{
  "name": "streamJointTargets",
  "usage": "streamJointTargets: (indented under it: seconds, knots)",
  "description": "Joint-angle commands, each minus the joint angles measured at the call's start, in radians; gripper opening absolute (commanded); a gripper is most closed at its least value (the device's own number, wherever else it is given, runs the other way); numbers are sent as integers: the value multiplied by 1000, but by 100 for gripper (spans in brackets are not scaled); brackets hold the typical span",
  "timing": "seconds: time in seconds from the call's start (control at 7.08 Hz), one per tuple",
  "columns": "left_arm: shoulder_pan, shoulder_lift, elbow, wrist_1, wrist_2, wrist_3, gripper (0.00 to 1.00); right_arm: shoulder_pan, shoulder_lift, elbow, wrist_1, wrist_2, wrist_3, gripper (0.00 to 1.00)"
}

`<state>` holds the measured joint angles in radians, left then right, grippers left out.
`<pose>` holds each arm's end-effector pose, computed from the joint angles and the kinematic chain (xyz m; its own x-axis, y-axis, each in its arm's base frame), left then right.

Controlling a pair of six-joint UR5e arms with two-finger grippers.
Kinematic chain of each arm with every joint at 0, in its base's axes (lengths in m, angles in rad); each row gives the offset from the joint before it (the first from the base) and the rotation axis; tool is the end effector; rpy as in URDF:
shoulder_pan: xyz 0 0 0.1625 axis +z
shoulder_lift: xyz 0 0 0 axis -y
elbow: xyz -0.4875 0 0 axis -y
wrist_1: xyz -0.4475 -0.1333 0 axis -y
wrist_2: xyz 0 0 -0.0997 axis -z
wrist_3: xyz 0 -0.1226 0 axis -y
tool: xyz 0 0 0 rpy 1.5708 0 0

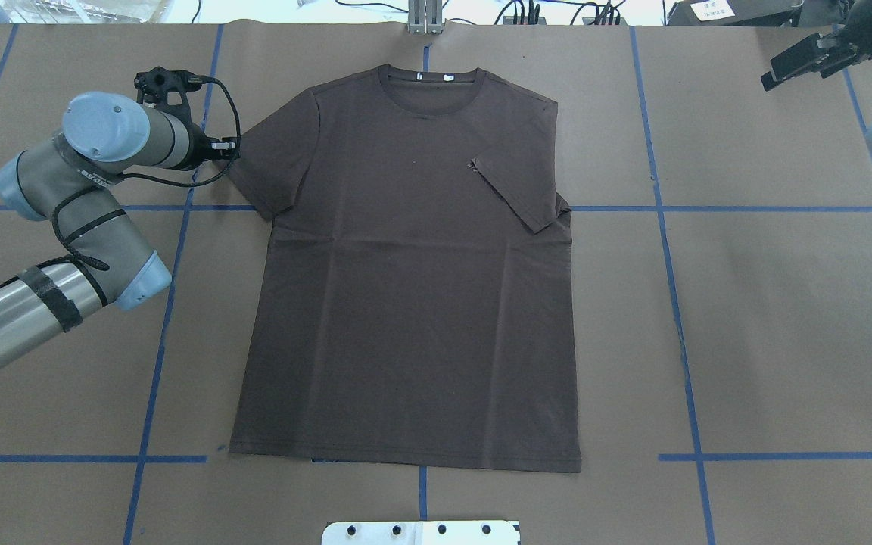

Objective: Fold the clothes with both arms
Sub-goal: 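Raise the right gripper away while the left gripper moves to the other sleeve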

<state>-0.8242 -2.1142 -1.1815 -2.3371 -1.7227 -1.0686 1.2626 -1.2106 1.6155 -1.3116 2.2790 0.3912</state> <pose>0.4938 -0.7026 0.5051 0.6703 -0.0239 -0.7417 0.3663 0.8798 0.3028 -0.1671 -0.7014 0.4543 0.6477 -0.2800 0.7085 -0.0088 0.9272 0.3745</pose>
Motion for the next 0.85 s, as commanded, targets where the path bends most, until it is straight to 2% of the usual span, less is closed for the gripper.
streamJointTargets:
  seconds: [0.0,0.14,0.28,0.42,0.71]
  knots:
    - [0,-3,11,-1,0,6,53,0,0,-2,0,-4,0,100]
    - [2,-6,11,-1,2,6,48,0,0,-2,0,-6,0,100]
    - [2,-7,11,-1,0,6,29,0,0,-3,0,-4,0,100]
    - [2,-7,11,-1,0,7,0,0,2,-3,0,-1,0,100]
    - [10,-9,10,1,18,7,0,0,2,-6,2,-4,0,100]
